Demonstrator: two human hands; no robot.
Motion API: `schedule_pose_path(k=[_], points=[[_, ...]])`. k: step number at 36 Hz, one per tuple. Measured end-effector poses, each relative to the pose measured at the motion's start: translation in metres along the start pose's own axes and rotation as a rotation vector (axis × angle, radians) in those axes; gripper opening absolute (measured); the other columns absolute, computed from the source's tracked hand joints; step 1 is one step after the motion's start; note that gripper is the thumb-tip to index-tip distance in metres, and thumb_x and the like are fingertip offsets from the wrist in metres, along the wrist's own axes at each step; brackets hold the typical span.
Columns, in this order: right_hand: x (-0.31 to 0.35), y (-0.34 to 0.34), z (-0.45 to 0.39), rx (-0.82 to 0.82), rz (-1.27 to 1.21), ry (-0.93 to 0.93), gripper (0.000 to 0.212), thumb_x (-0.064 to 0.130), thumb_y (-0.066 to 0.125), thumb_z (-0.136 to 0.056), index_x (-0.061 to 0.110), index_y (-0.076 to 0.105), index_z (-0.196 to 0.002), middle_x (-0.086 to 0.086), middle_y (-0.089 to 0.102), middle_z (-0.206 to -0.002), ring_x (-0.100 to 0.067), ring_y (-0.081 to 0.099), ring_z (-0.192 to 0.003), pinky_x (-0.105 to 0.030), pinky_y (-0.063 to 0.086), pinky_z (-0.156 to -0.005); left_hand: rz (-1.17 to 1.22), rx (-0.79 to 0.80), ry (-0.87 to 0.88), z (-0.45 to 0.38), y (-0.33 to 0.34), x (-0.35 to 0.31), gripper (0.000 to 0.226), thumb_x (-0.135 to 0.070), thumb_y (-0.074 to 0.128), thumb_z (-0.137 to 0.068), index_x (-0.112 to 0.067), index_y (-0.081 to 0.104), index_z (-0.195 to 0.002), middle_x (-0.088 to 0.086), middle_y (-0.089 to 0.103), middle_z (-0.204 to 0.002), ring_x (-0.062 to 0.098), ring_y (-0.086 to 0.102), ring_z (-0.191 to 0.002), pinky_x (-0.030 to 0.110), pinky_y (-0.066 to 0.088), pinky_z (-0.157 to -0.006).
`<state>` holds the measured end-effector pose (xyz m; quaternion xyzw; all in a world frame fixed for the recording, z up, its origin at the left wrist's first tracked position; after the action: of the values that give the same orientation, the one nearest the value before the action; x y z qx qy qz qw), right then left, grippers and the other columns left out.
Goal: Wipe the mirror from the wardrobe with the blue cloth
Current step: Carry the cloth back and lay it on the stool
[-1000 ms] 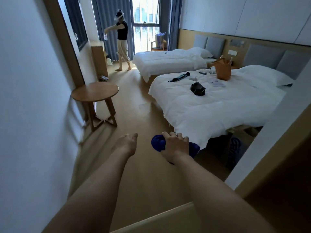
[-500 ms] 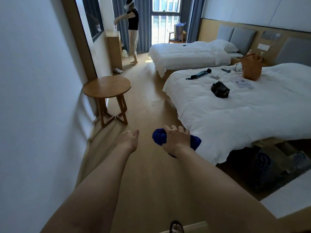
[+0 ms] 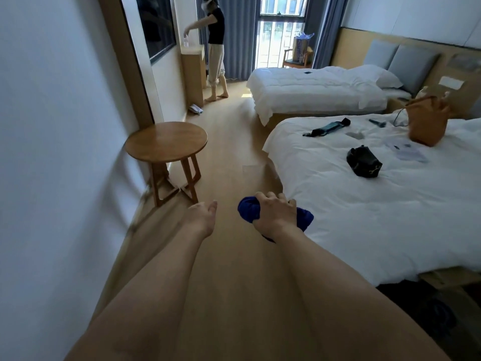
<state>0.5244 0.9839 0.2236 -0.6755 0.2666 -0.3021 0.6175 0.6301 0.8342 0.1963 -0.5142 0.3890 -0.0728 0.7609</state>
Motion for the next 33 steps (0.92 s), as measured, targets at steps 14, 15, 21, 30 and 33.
schedule_pose_path(k=[14, 15, 21, 30, 33], points=[[-0.006, 0.017, -0.153, 0.021, -0.023, -0.039, 0.047, 0.035, 0.057, -0.083, 0.025, 0.045, -0.127, -0.001, 0.056, -0.121, -0.026, 0.05, -0.112, -0.043, 0.036, -0.094, -0.024, -0.044, -0.035, -0.152, -0.007, -0.019, 0.057, -0.05, 0.02, -0.098, -0.012, 0.053, -0.126, 0.01, 0.055, -0.129, 0.025, 0.052, -0.113, 0.033, 0.041, -0.079], [-0.005, 0.017, -0.167, 0.019, -0.021, -0.034, 0.047, 0.034, 0.057, -0.082, 0.026, 0.045, -0.127, 0.0, 0.056, -0.122, -0.026, 0.05, -0.112, -0.043, 0.036, -0.094, -0.024, -0.04, -0.028, -0.166, -0.009, -0.021, 0.057, -0.049, 0.02, -0.099, -0.012, 0.053, -0.127, 0.01, 0.055, -0.129, 0.025, 0.052, -0.115, 0.035, 0.042, -0.085], [0.008, 0.018, -0.257, 0.025, -0.018, -0.017, 0.046, 0.033, 0.057, -0.082, 0.026, 0.046, -0.126, 0.0, 0.056, -0.12, -0.025, 0.05, -0.11, -0.042, 0.036, -0.093, -0.055, -0.017, -0.041, -0.25, -0.031, -0.022, 0.06, -0.051, 0.018, -0.098, -0.011, 0.055, -0.123, 0.012, 0.059, -0.122, 0.028, 0.053, -0.113, 0.042, 0.044, -0.095], [0.03, 0.041, -0.367, 0.057, -0.025, -0.016, 0.046, 0.033, 0.056, -0.083, 0.027, 0.045, -0.127, 0.0, 0.057, -0.119, -0.024, 0.051, -0.108, -0.042, 0.036, -0.093, -0.062, 0.0, -0.068, -0.366, -0.053, -0.003, 0.061, -0.05, 0.016, -0.098, -0.01, 0.056, -0.121, 0.013, 0.061, -0.119, 0.029, 0.053, -0.113, 0.044, 0.039, -0.1], [0.034, 0.045, -0.396, 0.079, -0.027, -0.021, 0.045, 0.032, 0.056, -0.083, 0.027, 0.045, -0.127, 0.001, 0.056, -0.119, -0.025, 0.05, -0.109, -0.042, 0.035, -0.094, -0.052, 0.011, -0.088, -0.396, -0.053, -0.005, 0.061, -0.05, 0.017, -0.099, -0.009, 0.056, -0.121, 0.013, 0.06, -0.12, 0.029, 0.053, -0.113, 0.043, 0.04, -0.099]])
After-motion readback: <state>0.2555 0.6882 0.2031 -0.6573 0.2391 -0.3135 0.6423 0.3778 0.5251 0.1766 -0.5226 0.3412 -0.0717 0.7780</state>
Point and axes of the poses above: each hand's wrist, its own z-axis away from the middle knuckle, its own y-axis out of the palm, x = y × z, the point moved 6 cm from there along -z, towards the middle knuckle
